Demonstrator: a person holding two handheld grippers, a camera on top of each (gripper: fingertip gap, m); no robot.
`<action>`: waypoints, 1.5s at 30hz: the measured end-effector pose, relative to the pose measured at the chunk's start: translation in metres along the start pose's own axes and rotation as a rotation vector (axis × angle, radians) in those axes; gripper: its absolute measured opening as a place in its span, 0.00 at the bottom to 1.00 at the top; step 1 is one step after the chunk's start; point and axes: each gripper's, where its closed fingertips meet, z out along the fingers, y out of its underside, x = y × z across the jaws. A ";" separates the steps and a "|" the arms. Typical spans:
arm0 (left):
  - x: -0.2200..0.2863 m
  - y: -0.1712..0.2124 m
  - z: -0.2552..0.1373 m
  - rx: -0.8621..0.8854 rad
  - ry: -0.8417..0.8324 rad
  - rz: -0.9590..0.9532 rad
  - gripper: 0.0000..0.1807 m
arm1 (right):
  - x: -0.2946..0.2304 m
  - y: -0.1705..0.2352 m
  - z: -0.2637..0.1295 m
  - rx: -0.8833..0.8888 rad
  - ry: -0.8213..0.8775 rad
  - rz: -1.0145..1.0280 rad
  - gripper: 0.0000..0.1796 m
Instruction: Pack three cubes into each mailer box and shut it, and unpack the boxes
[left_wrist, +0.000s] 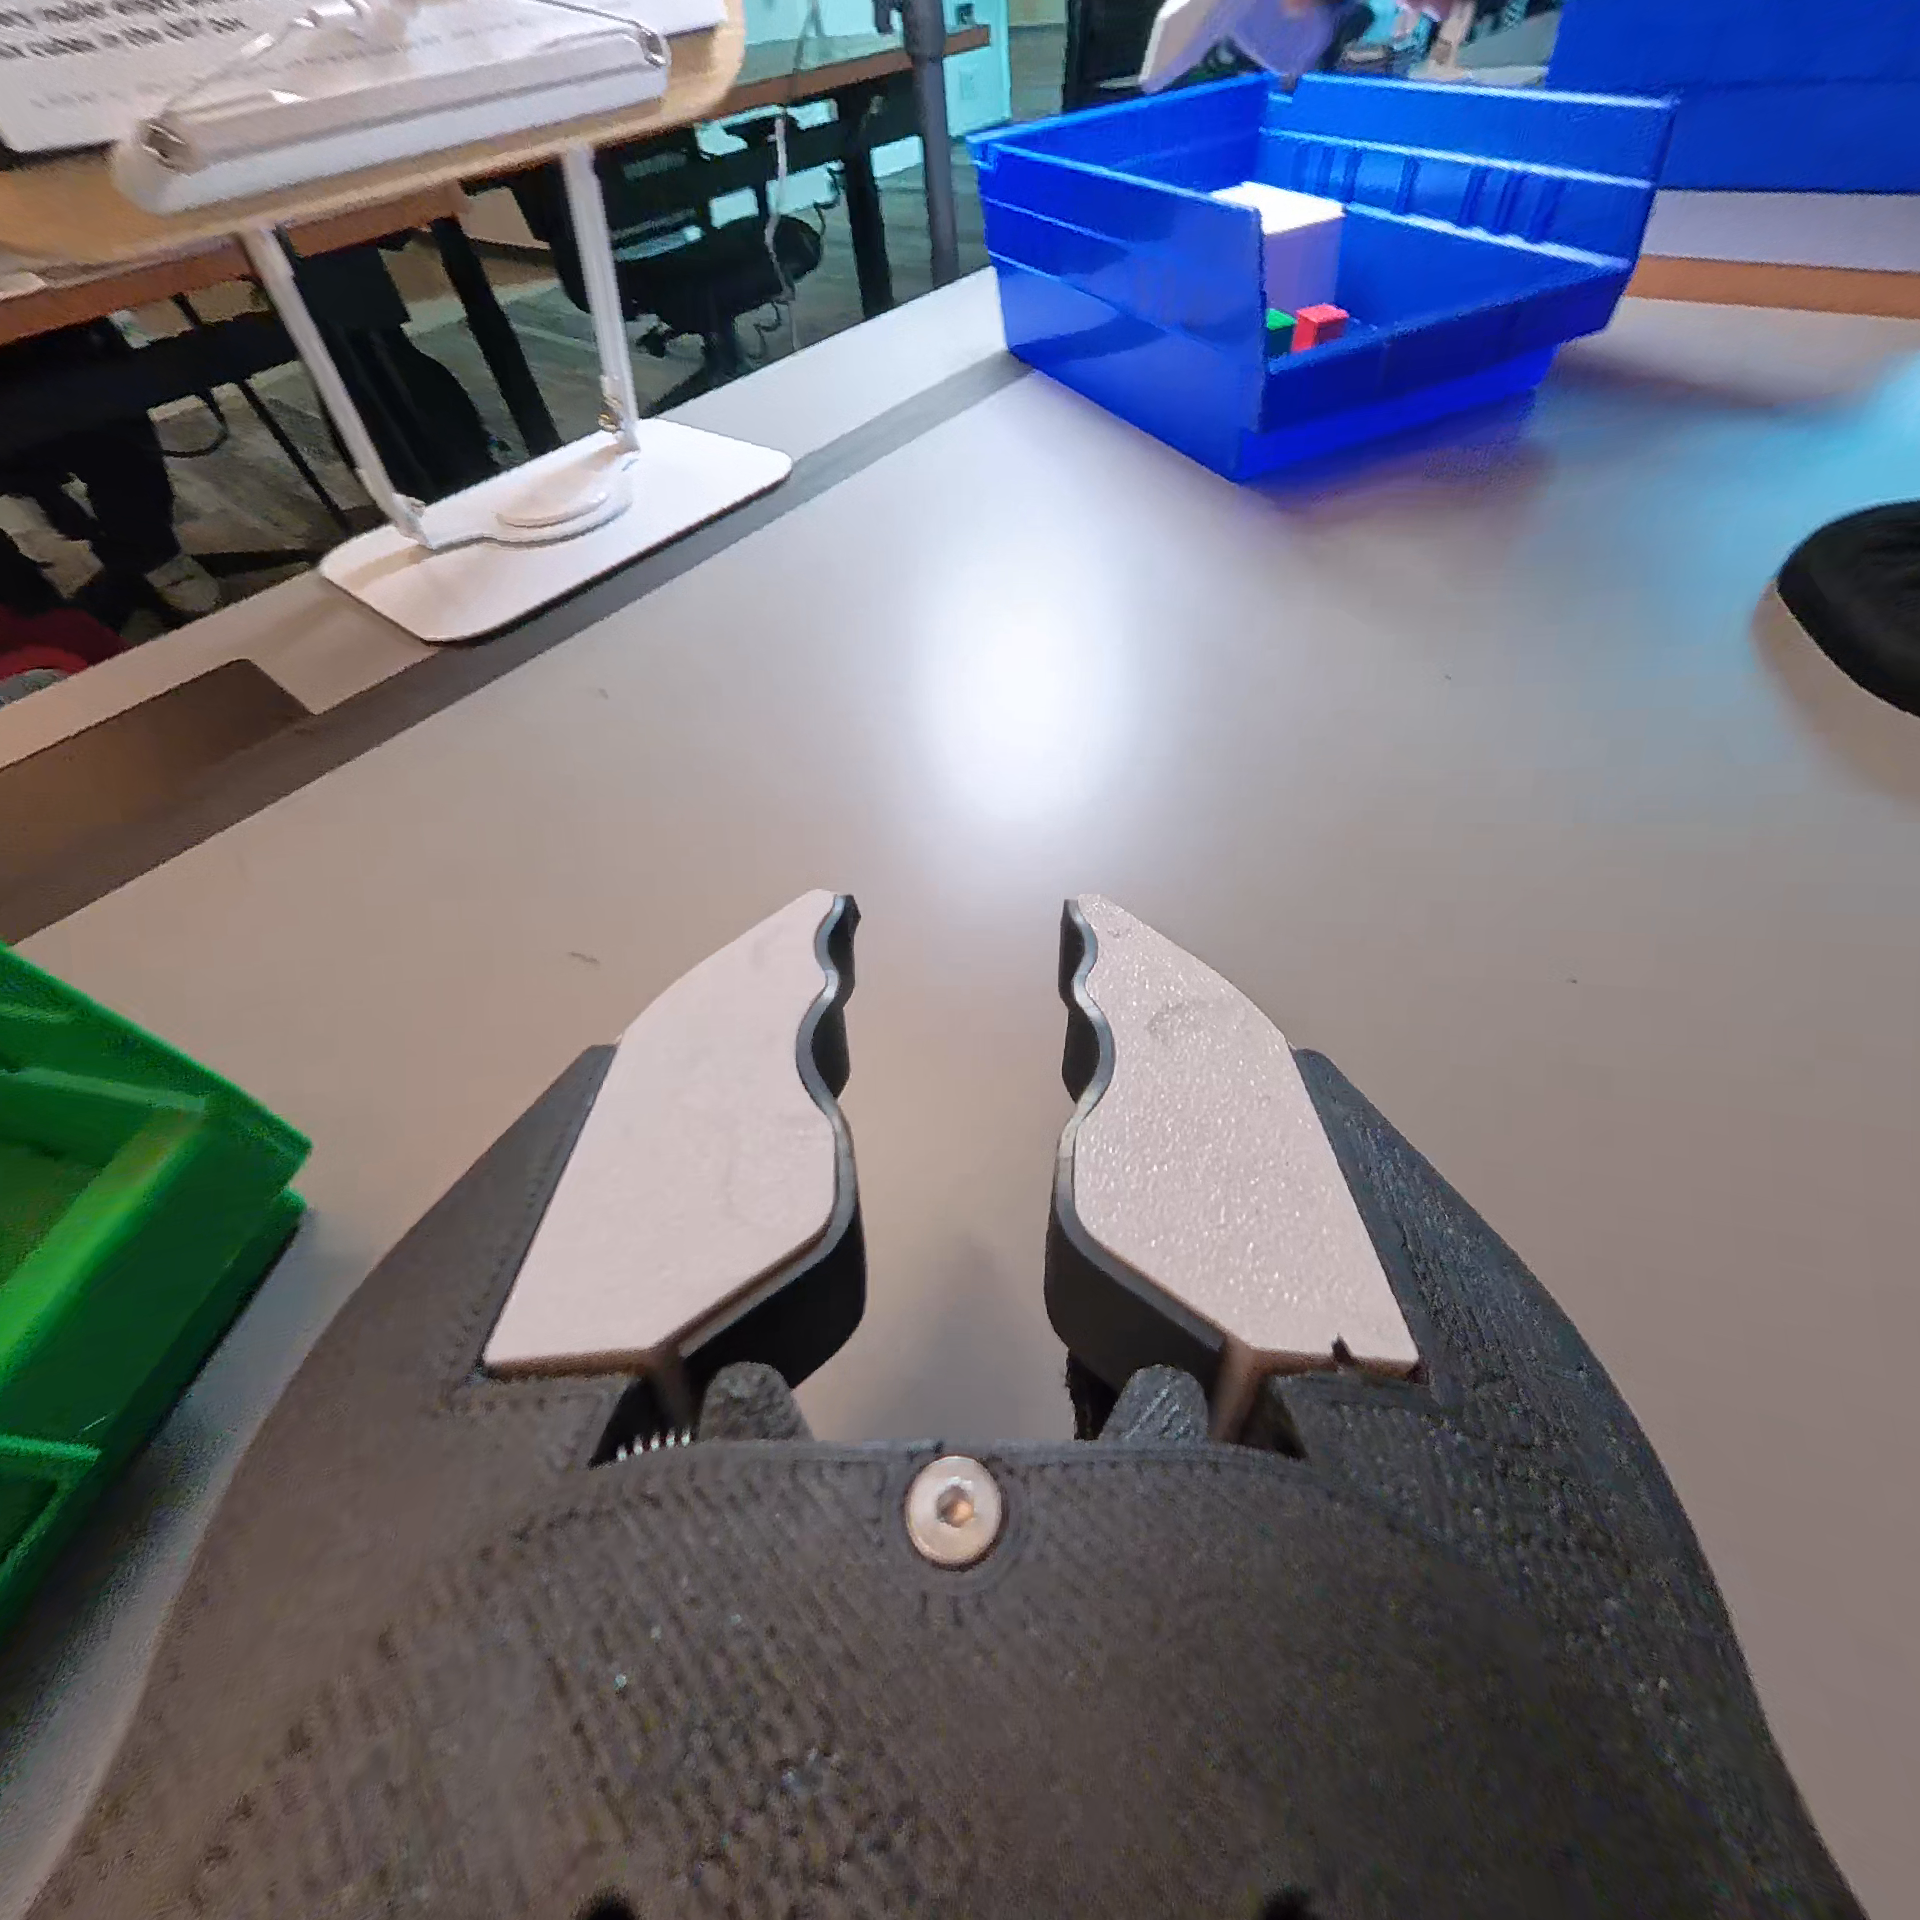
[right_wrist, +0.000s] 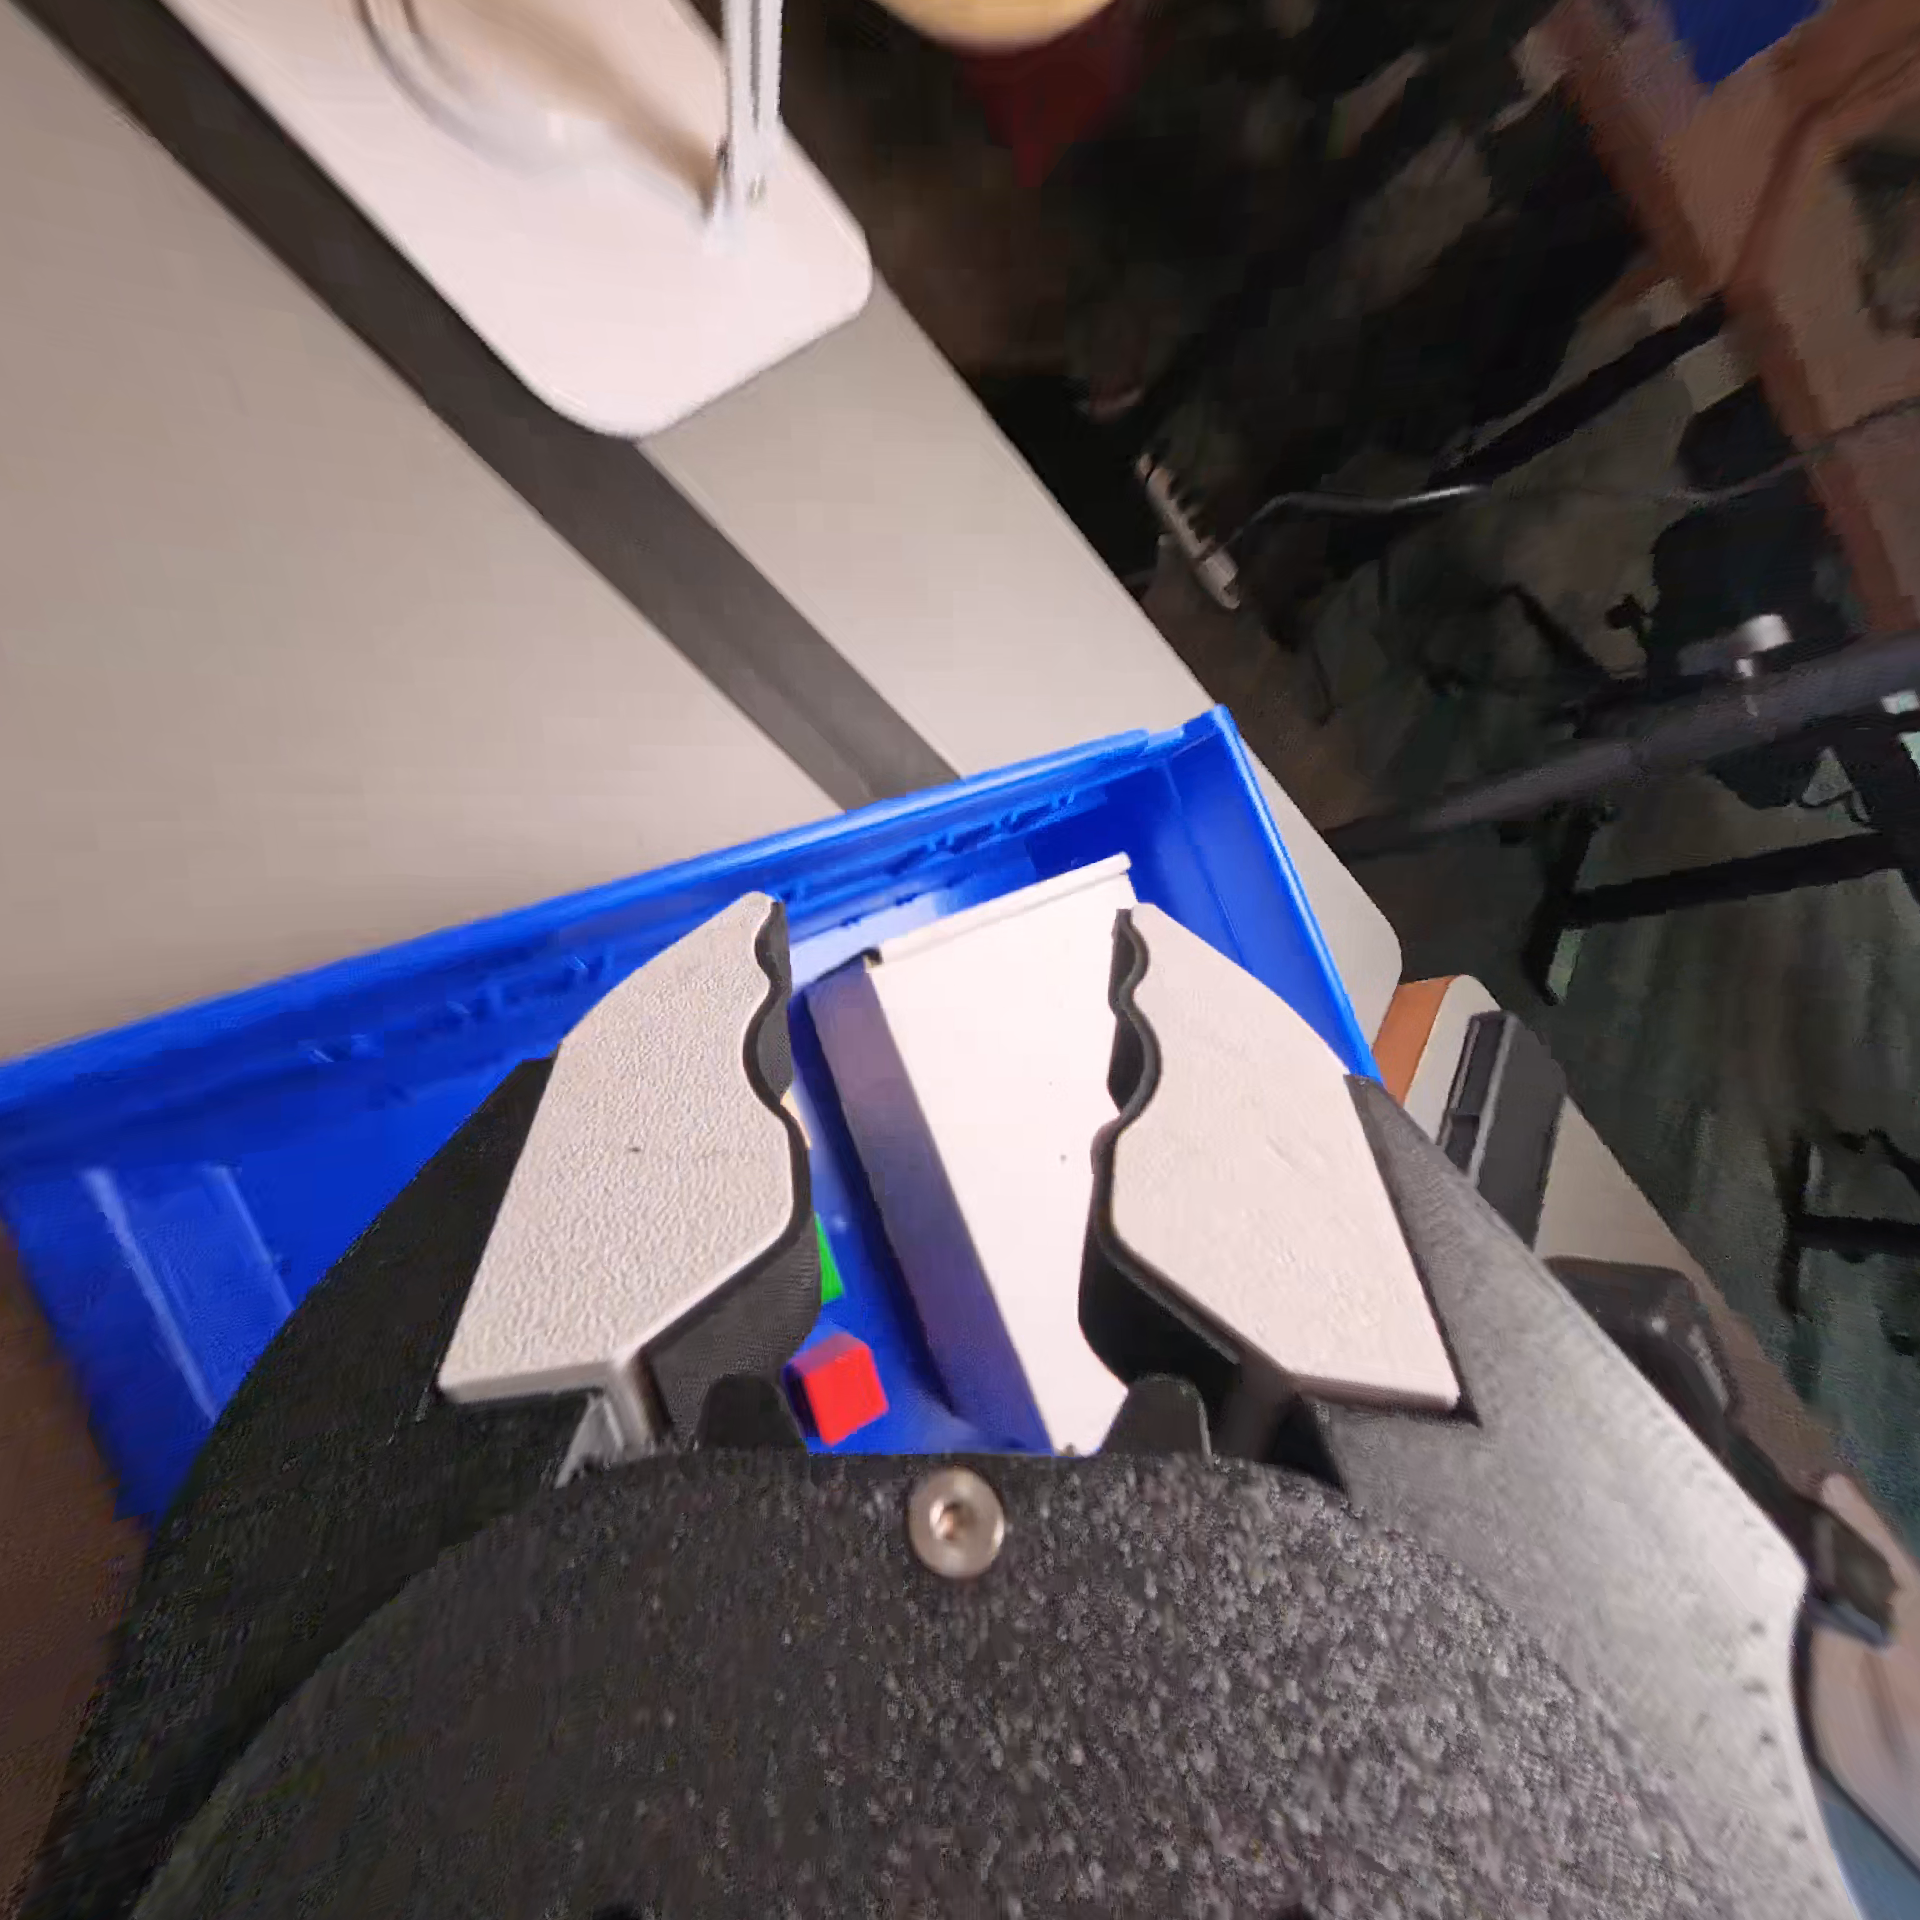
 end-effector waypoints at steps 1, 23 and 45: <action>-0.004 -0.002 -0.001 0.010 -0.016 -0.006 0.21 | -0.005 -0.007 -0.012 0.069 0.029 0.071 0.34; -0.270 -0.025 -0.075 -0.345 -0.454 -0.014 0.35 | -0.186 0.009 -0.123 0.602 -0.017 0.462 0.40; -0.387 0.094 -0.059 -1.130 -0.072 -0.069 0.64 | -0.240 0.003 -0.107 0.622 -0.173 0.172 0.39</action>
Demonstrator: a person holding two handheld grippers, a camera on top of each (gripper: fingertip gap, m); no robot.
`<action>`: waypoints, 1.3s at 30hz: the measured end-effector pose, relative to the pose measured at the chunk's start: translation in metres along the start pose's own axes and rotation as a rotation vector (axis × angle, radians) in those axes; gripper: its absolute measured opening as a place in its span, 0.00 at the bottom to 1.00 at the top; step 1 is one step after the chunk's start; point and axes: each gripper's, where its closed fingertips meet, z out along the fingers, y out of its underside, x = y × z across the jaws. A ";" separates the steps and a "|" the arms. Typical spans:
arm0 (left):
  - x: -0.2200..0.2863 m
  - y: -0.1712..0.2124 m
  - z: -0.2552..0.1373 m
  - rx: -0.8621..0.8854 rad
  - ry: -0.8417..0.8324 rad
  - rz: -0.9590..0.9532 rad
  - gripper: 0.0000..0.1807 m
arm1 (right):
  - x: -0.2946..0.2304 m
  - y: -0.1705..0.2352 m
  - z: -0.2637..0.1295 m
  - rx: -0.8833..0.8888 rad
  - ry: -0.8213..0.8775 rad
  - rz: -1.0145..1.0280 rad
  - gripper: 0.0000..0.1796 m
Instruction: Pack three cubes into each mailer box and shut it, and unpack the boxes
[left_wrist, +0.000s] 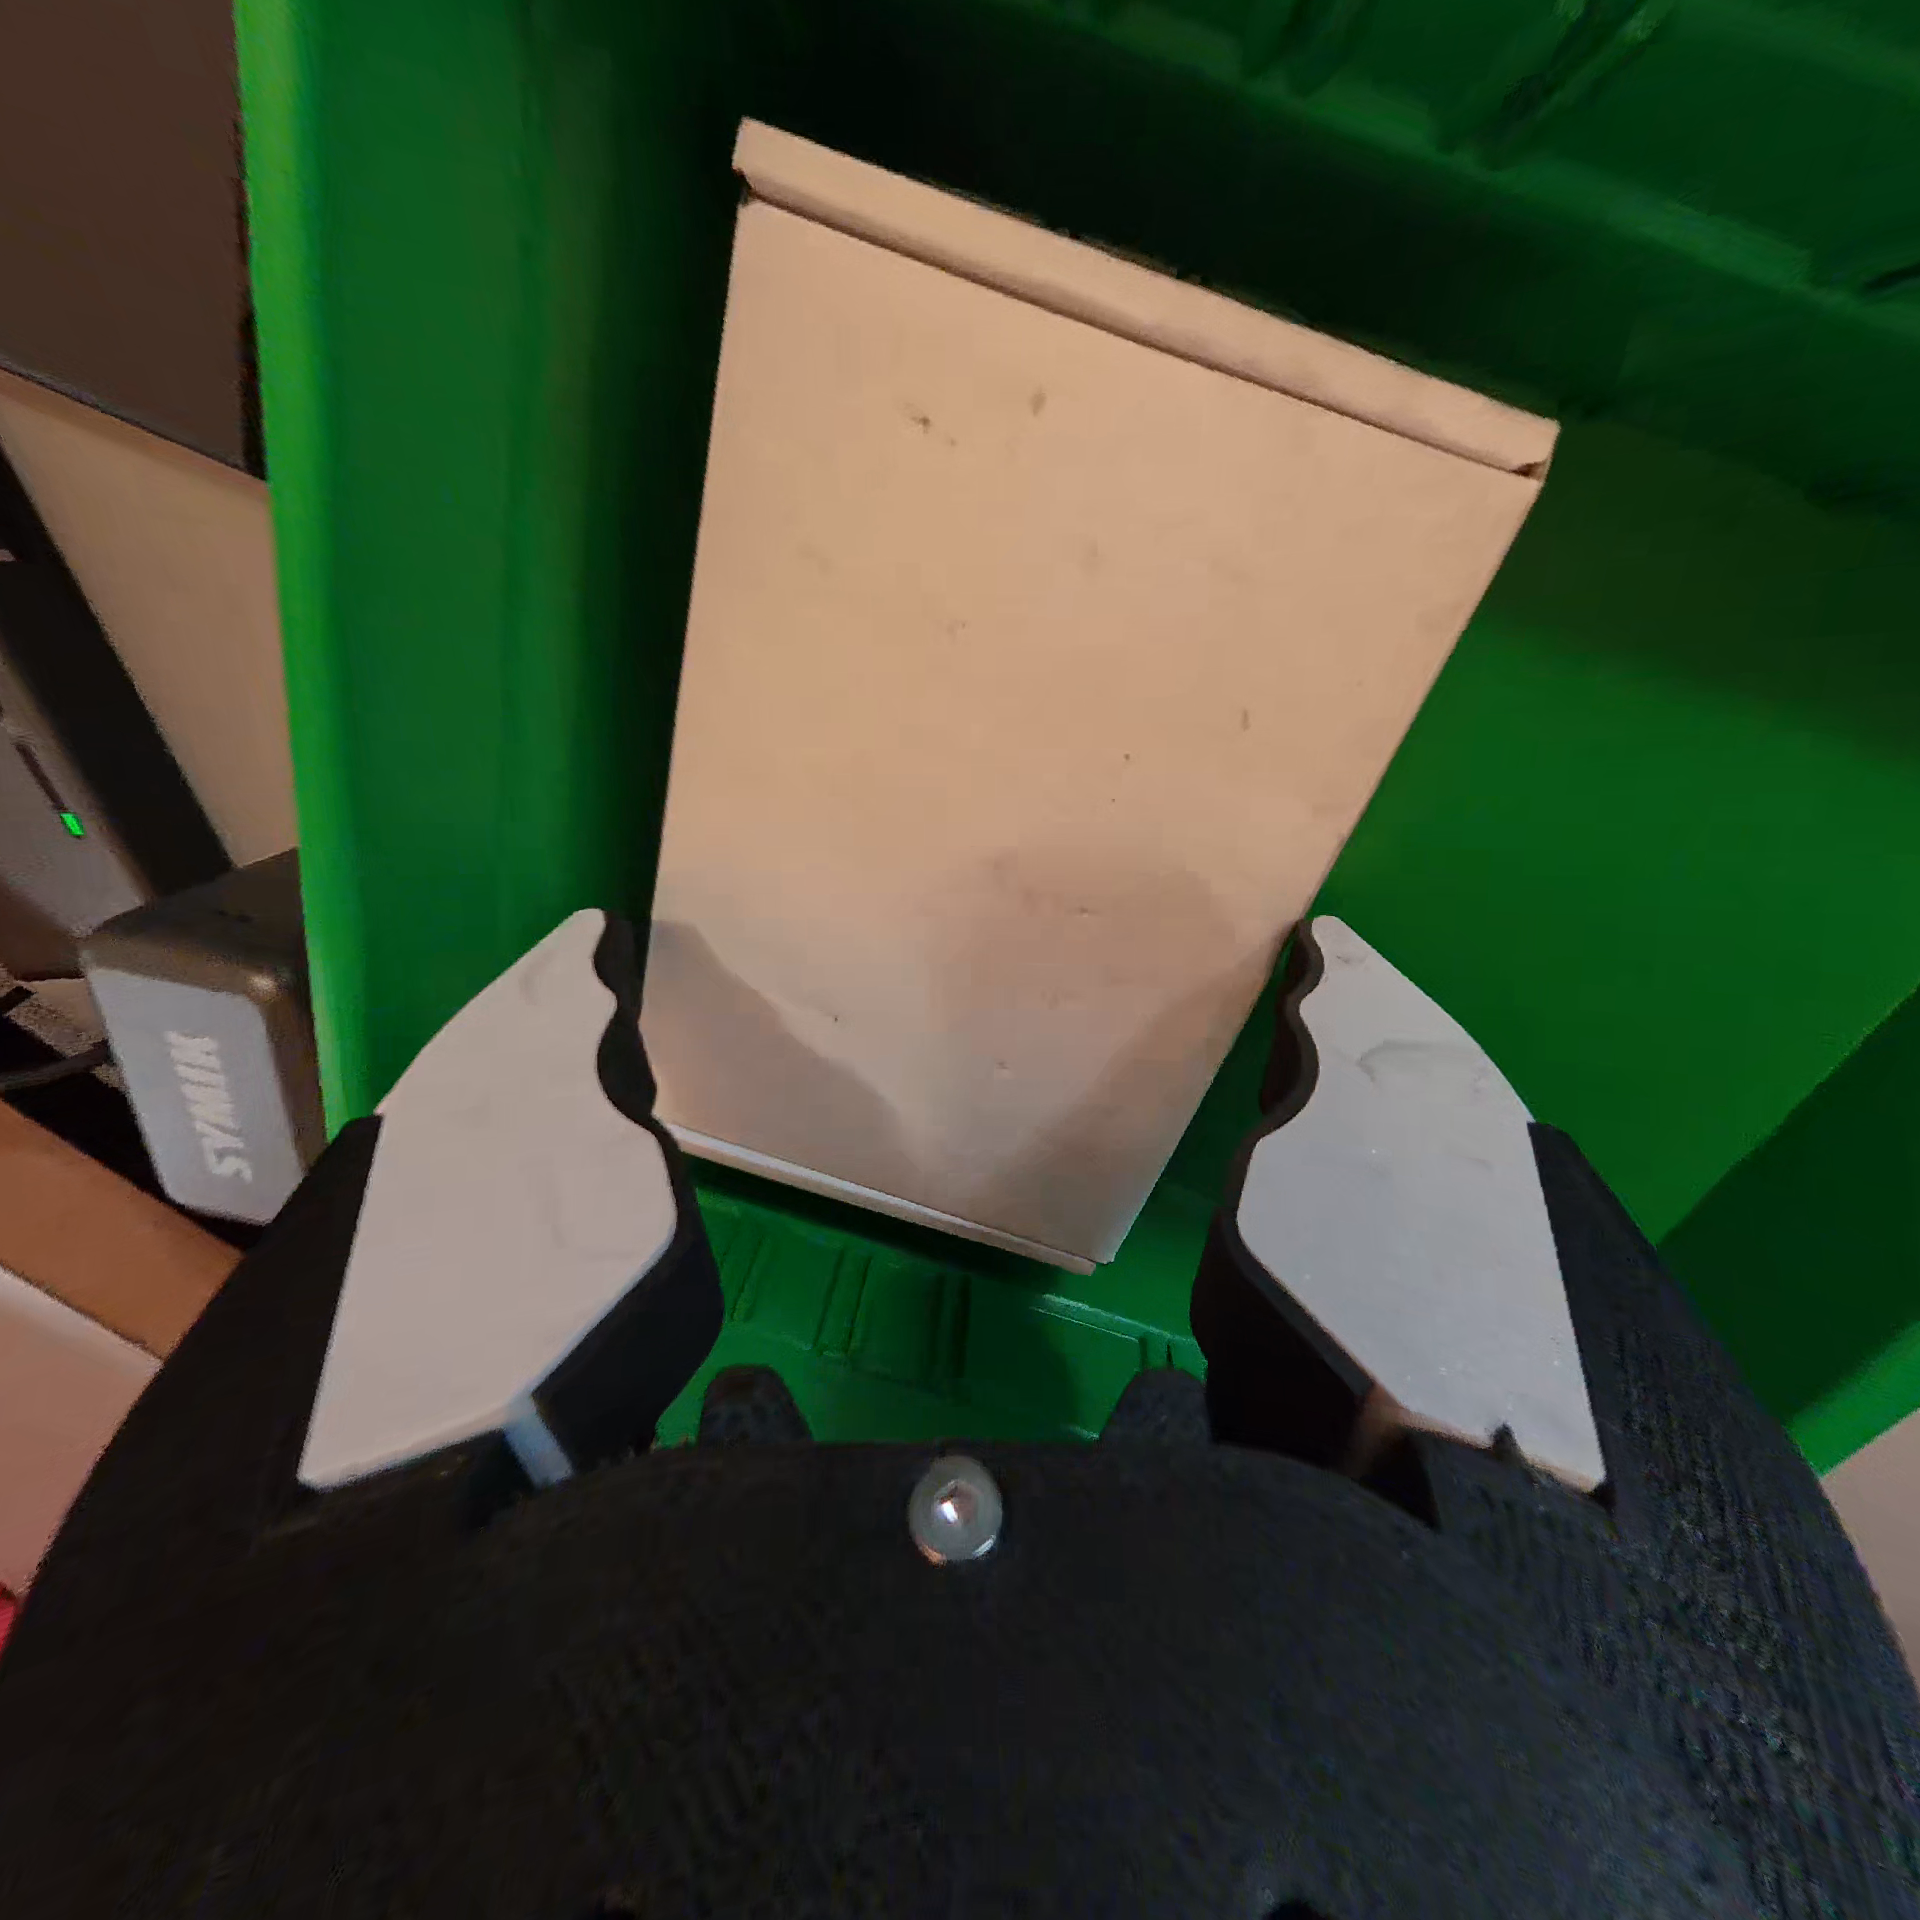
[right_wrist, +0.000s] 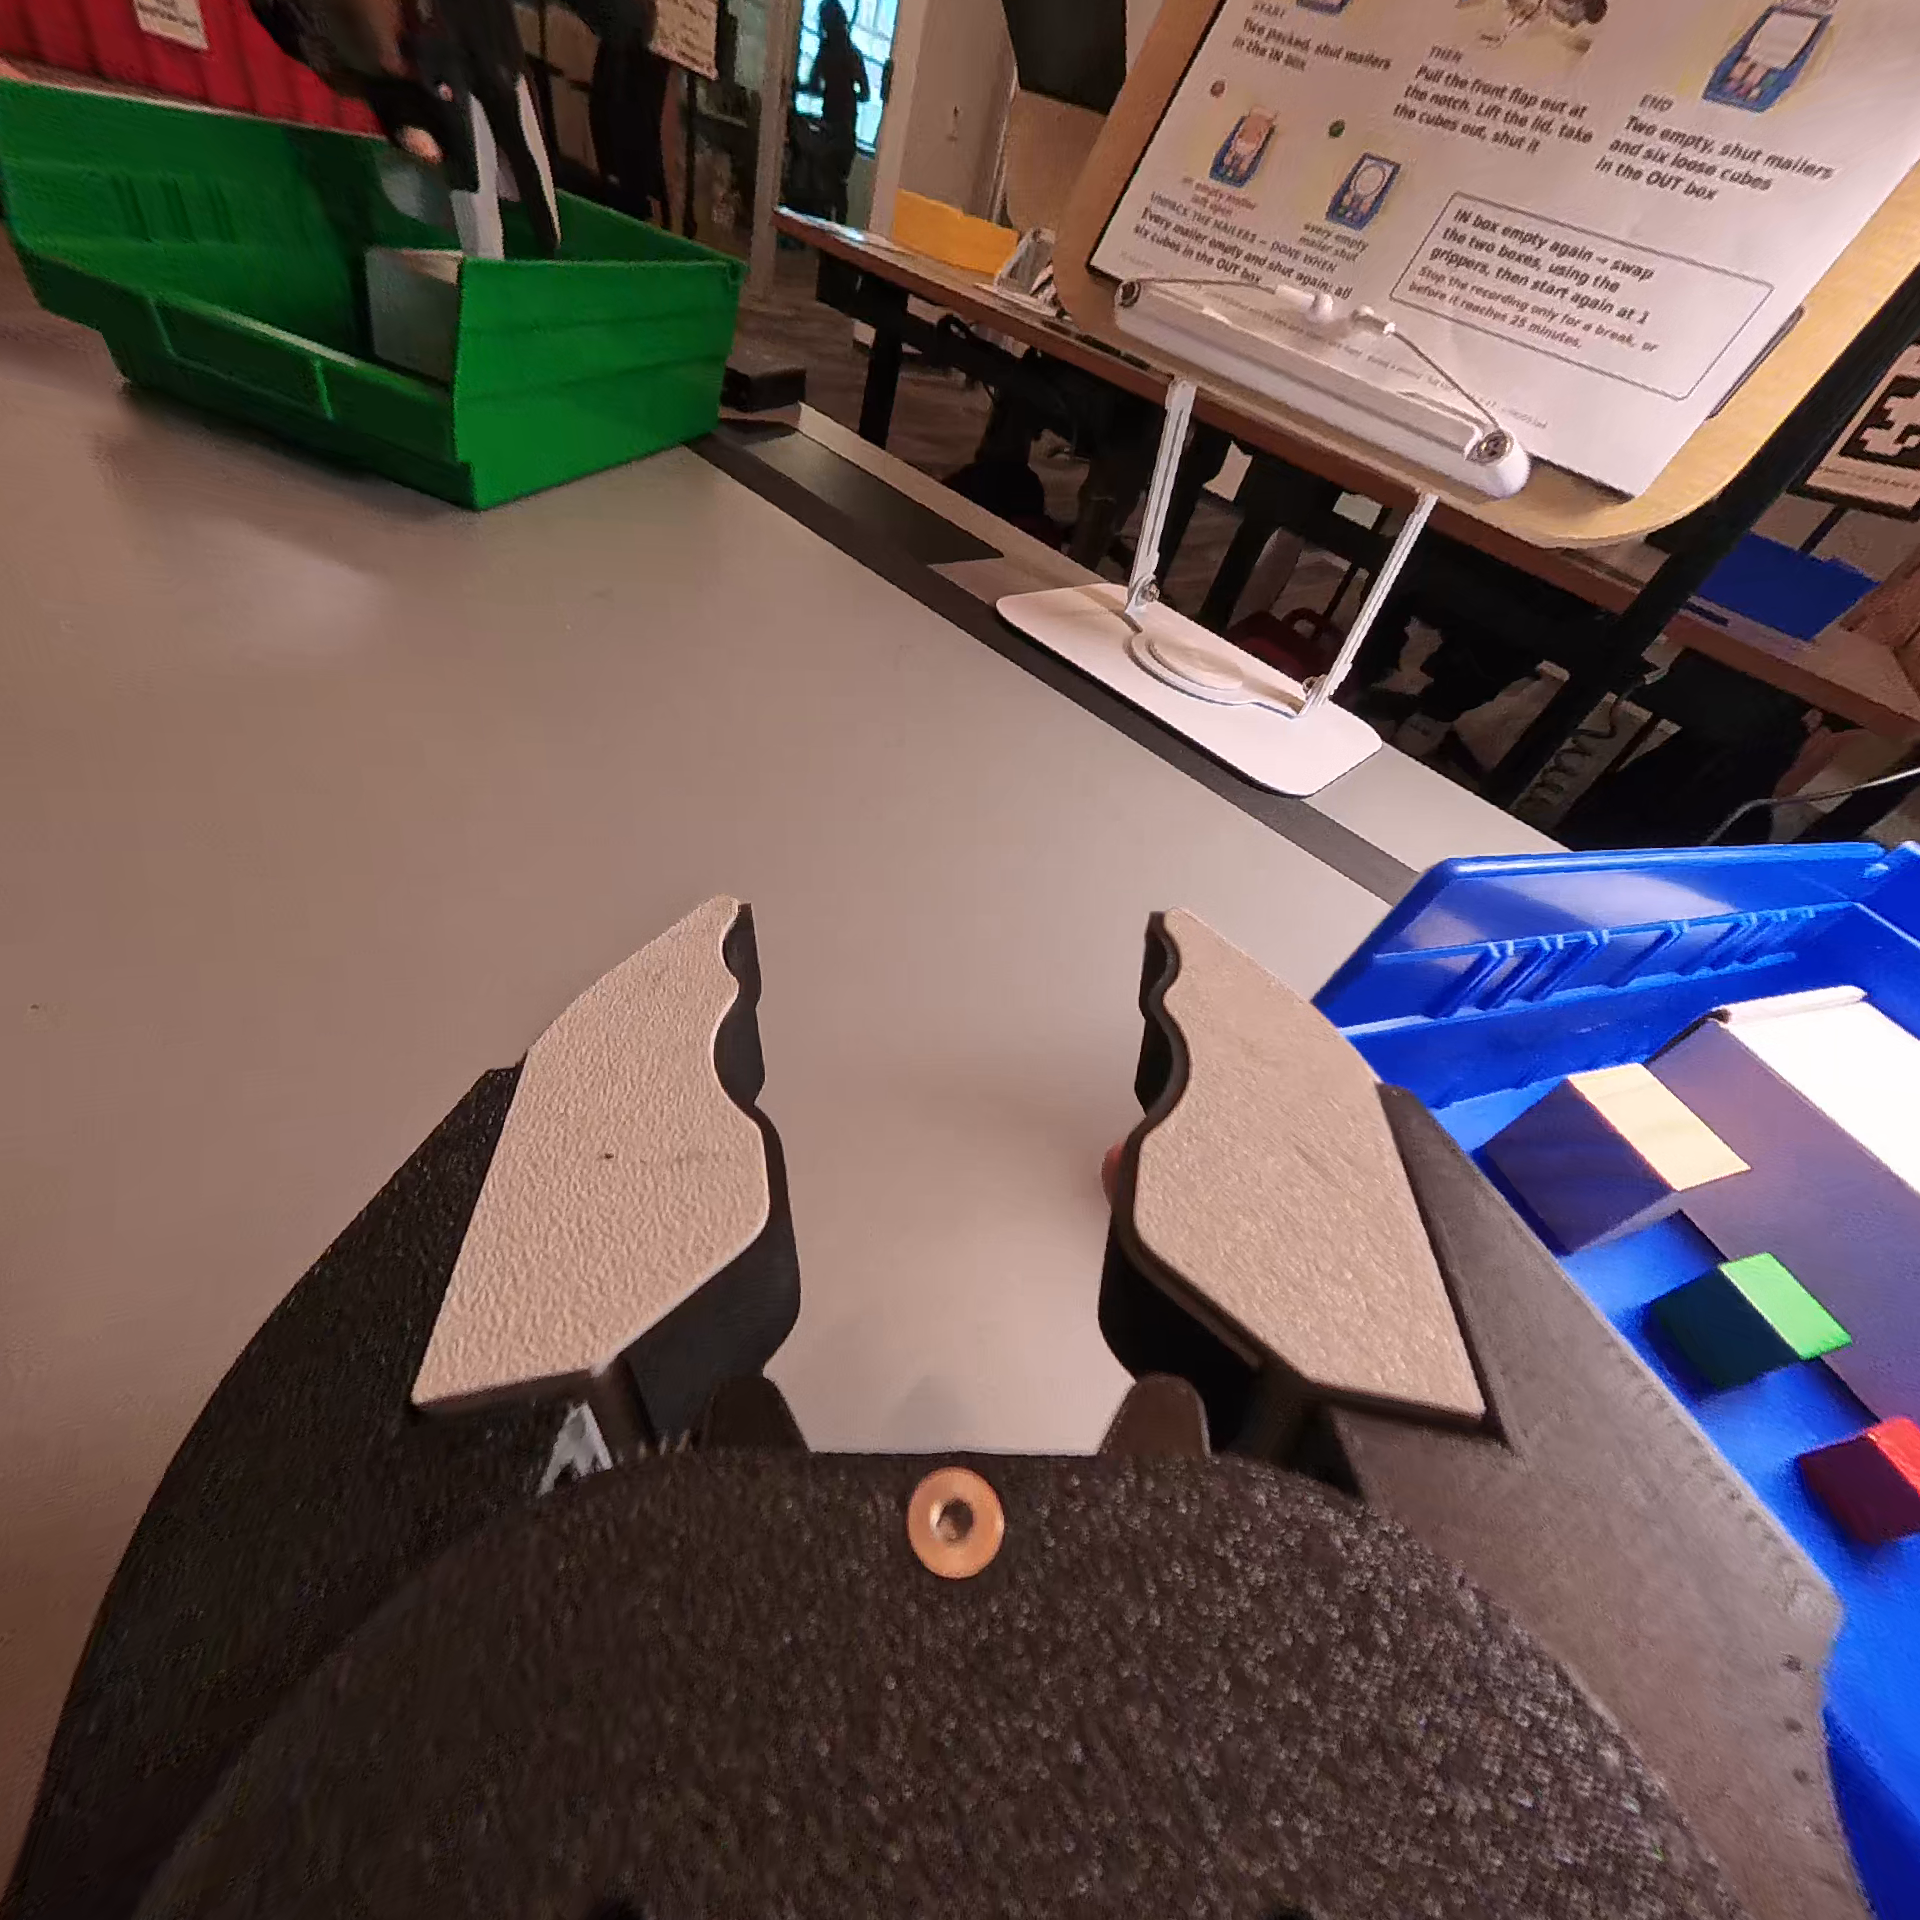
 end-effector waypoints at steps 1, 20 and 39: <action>0.000 0.001 0.002 -0.013 0.016 -0.001 0.65 | 0.000 0.002 0.001 -0.008 -0.001 0.001 0.39; -0.006 0.006 0.017 -0.185 -0.043 0.159 0.67 | 0.008 0.010 0.004 -0.038 0.016 0.026 0.35; 0.057 0.020 -0.002 -0.208 -0.016 0.319 0.72 | 0.007 0.006 -0.001 -0.032 0.014 -0.010 0.32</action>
